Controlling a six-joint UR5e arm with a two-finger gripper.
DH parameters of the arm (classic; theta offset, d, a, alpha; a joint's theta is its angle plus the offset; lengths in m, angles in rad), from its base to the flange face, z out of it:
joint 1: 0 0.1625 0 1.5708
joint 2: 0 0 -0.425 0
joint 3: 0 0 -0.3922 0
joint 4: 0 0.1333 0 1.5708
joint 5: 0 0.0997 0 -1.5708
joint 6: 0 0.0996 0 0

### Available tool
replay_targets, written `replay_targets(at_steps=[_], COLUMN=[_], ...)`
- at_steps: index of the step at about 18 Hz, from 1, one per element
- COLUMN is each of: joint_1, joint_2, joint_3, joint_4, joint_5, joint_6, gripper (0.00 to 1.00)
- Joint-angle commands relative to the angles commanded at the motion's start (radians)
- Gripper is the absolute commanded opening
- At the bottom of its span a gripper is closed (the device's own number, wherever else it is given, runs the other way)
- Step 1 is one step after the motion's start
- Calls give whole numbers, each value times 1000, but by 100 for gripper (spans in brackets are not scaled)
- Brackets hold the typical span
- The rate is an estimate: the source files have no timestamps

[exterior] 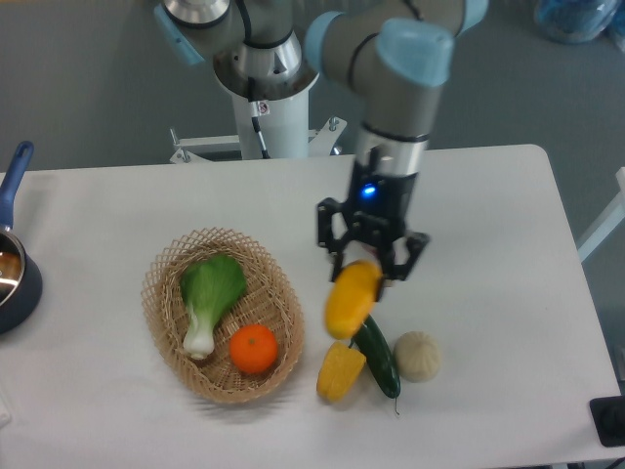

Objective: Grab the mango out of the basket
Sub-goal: 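Lift the yellow mango up out of the basket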

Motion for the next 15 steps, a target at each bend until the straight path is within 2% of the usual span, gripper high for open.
replay_targets(at_steps=[2,7,15], joint_1=[34,117,175], joint_2=[-20,-14,-12], joint_3=[23,22,0], joint_4=[-3,-8,-8], joint_5=[3,6,3], joint_6=[32,68,124], gripper=[33,33,33])
